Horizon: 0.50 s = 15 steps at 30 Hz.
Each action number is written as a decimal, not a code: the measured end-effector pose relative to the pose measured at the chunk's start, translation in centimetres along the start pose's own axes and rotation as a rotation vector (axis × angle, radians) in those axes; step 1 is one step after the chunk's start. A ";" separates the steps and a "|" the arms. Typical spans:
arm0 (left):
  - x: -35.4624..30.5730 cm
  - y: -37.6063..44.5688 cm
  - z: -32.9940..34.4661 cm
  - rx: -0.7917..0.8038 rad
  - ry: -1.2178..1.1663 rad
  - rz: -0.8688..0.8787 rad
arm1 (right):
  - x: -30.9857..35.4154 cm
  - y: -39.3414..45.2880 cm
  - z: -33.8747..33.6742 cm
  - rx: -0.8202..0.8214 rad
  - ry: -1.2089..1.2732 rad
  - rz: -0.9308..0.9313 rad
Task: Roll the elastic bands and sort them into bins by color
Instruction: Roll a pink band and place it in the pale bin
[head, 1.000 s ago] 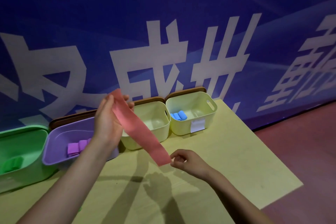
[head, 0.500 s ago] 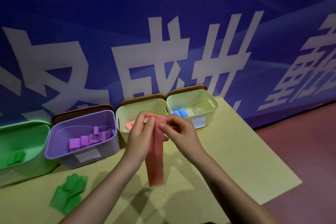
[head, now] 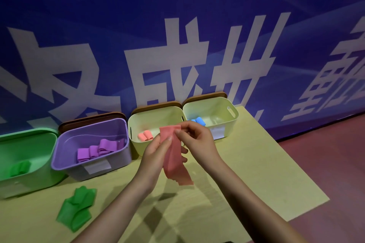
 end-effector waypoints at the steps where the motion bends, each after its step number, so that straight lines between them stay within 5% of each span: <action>1: 0.1 0.1 0.0 0.002 -0.010 -0.016 | 0.0 0.1 -0.1 -0.006 -0.005 -0.001; 15: 1.3 -0.2 -1.5 -0.032 -0.052 -0.054 | -1.2 -0.9 -0.3 0.101 -0.261 -0.200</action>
Point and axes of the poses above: each hand's wrist, its own y-axis towards the middle knuckle, its own z-axis out of the palm, x = y × z, the point moved 3 cm from there along y, towards the middle knuckle, and after that the axes turned 7 degrees about x, right-handed, at the moved point
